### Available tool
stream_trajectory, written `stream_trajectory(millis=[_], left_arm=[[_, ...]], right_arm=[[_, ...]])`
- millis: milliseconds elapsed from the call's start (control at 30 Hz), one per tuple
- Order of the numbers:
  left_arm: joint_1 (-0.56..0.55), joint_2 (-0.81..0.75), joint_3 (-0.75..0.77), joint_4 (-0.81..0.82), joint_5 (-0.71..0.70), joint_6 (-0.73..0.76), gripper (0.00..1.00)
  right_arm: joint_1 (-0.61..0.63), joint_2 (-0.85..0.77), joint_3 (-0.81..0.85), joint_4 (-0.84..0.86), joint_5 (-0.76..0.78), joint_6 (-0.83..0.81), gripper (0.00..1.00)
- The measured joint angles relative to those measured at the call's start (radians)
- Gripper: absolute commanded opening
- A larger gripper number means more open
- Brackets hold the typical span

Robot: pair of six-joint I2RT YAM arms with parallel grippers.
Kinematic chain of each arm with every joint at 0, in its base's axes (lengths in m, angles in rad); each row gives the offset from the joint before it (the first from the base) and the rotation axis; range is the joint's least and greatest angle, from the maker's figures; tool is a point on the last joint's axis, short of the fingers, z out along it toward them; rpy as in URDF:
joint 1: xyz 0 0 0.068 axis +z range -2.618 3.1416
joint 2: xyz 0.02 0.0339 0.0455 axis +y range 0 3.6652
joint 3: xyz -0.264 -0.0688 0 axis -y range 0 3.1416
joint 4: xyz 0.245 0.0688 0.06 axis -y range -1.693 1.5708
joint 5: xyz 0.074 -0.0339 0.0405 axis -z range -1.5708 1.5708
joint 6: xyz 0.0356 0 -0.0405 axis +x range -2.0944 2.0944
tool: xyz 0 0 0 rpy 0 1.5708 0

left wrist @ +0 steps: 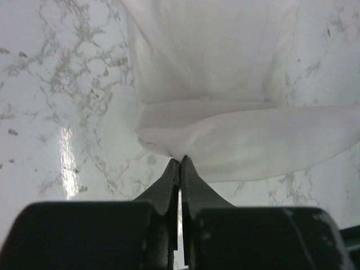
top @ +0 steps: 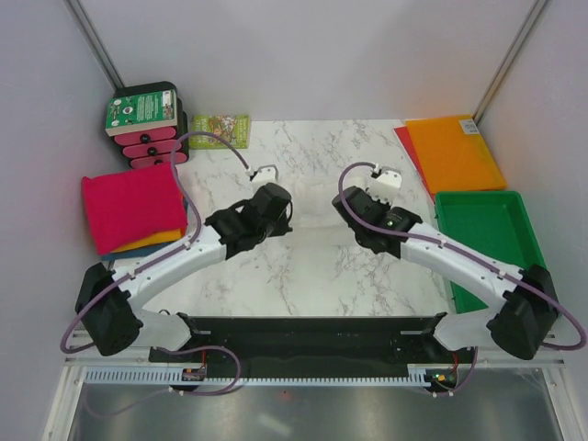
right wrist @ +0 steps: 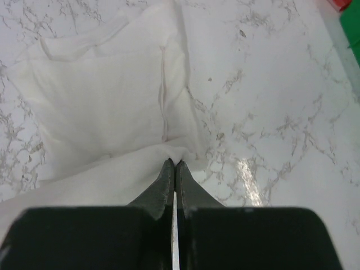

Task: Fold and stack the t-shirts
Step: Fold the tshirt

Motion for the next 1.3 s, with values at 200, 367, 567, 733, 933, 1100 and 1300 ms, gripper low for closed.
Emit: stream_trajectory(millis=[200, 367, 567, 733, 933, 1100, 1300], left_arm=[[0.138, 0.192, 0.17, 0.032, 0.039, 0.104, 0.02], [0.204, 0.394, 0.373, 0.047, 0.071, 0.189, 0.02], [0.262, 0.575, 0.564, 0.042, 0.115, 0.245, 0.02], [0.312, 0.697, 0.675, 0.037, 0.156, 0.264, 0.02], [0.356, 0.828, 0.784, 0.028, 0.208, 0.267, 0.16], [0.363, 0.898, 0.841, 0.006, 0.199, 0.27, 0.54], [0.362, 0.837, 0.777, 0.023, 0.177, 0.262, 0.58]], right_arm=[[-0.144, 0.223, 0.176, 0.106, -0.077, -0.161, 0.0], [-0.221, 0.415, 0.349, 0.161, -0.115, -0.246, 0.0], [-0.295, 0.581, 0.483, 0.206, -0.161, -0.301, 0.0], [-0.347, 0.703, 0.56, 0.238, -0.2, -0.325, 0.0], [-0.389, 0.809, 0.597, 0.273, -0.246, -0.34, 0.13], [-0.402, 0.843, 0.598, 0.328, -0.272, -0.359, 0.46], [-0.388, 0.721, 0.446, 0.431, -0.309, -0.38, 0.45]])
